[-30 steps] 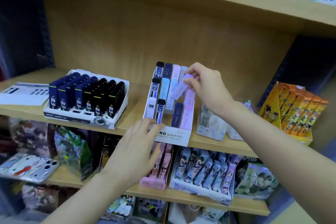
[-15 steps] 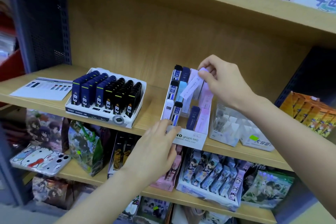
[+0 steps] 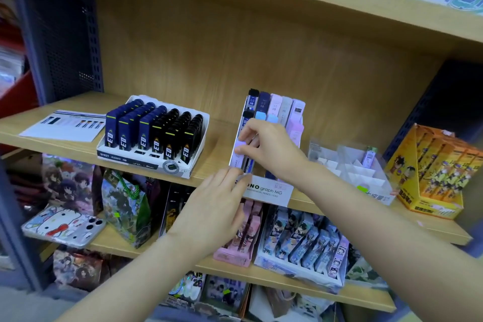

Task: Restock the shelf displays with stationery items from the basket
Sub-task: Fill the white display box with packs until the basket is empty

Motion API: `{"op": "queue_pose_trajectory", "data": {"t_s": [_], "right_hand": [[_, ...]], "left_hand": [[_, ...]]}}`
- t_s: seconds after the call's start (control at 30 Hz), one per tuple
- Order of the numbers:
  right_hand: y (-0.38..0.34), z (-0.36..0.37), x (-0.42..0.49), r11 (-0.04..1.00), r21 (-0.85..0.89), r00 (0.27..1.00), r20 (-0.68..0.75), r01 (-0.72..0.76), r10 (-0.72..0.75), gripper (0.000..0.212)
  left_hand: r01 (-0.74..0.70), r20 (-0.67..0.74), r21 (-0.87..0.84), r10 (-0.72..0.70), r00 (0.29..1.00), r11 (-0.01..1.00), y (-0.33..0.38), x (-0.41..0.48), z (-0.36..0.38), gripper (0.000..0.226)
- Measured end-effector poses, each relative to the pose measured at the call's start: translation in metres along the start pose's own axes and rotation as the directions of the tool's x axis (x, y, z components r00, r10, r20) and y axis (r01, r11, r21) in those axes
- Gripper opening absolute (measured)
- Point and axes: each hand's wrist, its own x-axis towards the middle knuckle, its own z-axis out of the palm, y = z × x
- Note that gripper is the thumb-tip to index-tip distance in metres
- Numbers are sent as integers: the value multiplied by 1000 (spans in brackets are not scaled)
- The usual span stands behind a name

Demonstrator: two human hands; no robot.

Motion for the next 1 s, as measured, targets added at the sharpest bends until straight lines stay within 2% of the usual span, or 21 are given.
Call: {"op": "queue_pose_trajectory", "data": {"t_s": [0.13,0.33,0.5,0.57,0.63,0.7,0.8,0.83,0.9,1.0], "right_hand": [[-2,5,-4,992,-116,996,-72,44,-52,11],[1,6,-20,890,-429,974,-85,155,-210,32],[14,20,-66,901,-401,907,-296,166,-300,29],[28,32,-95,900,-395,901,-297,187,-317,26],[46,52,-128,907,-370,925,-233,201,-300,19],[70,83,-163,914,-358,963,-114,189,-243,18],[105,138,-220,942,-322,988,149,92,-46,22],[111,155,-237,957,-287,970,242,39,33,22],[124,190,-271,979,-167,883,433,-119,181,26],[144,248,-319,941,-105,673,674,-323,306,39]], "left_hand": [[-18,11,21,18,1000,1000,-4,2,-5,52],[-43,22,19,42,999,999,-5,0,-8,47],[-54,-38,4,55,998,999,-1,-33,-1,35],[-55,-41,-13,54,998,998,0,-56,13,30],[-36,1,-24,36,999,999,3,-82,33,26],[10,102,-37,-6,995,999,5,-111,58,24],[95,305,-66,-70,950,993,7,-156,104,22],[127,361,-79,-91,928,989,7,-170,120,21],[224,479,-88,-156,864,971,9,-197,148,23],[397,636,-105,-245,731,912,16,-237,187,38]]}}
